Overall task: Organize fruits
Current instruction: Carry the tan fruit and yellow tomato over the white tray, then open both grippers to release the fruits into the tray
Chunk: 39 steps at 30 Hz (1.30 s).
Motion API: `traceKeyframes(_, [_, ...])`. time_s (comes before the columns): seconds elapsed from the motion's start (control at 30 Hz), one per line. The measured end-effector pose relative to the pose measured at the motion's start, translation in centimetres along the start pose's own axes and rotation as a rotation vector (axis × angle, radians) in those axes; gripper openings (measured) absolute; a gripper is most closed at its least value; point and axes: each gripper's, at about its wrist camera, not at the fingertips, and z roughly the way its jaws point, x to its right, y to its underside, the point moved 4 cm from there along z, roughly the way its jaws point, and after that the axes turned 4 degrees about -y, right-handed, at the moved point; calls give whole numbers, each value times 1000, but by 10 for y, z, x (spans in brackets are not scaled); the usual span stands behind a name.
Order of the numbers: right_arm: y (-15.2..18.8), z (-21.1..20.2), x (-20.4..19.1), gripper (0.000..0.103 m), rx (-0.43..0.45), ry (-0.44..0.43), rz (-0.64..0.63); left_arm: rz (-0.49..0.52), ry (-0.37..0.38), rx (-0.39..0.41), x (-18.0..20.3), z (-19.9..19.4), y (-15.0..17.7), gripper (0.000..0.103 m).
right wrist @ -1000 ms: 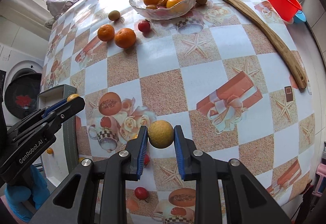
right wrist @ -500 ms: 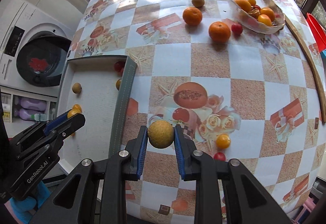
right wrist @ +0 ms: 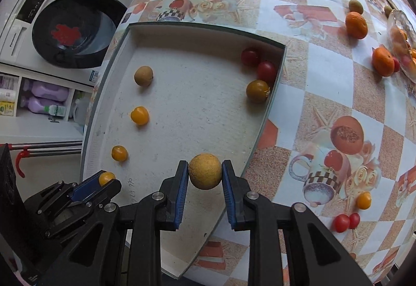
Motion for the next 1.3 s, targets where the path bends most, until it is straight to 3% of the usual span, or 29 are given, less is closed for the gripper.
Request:
traceKeyframes(0.37, [-2,32,1,29,-69,59,0,15,-45,-56,1,22,8,26])
traceKeyframes(0.4, [-2,33,0,32,-71,61,-4,21,-38,-58,2,22,8,33])
traceKeyframes(0.43, [-2,33,-1,35,-76,55,-8,27,-41,-58,4,22,8,57])
traceKeyframes(0.5, [-3,34,-3,47,-82,33,-13,38,-96,-32,5,20,8,84])
traceKeyframes(0.63, [-6,31,-15,61,-64,34,-30,50,-95,-39,7,18,8,85])
traceKeyframes(0.7, [-8,23,-18,74,-45,31,-33,50,-93,-64,5,21,8,85])
traceKeyframes(0.83, [-9,2,-18,81,-1,27,-28,39,-95,-81,3,20,5,85])
traceKeyframes(0.87, [-9,-2,-16,84,8,29,-20,40,-98,-79,2,20,3,86])
traceKeyframes(0.93, [-8,-13,-7,88,29,35,1,49,-113,-75,3,17,-2,99])
traceKeyframes(1.0, [-5,-24,7,97,53,47,29,67,-127,-68,7,13,-6,102])
traceKeyframes(1.3, [37,-51,78,98,88,115,216,169,-68,-23,53,-9,-28,102])
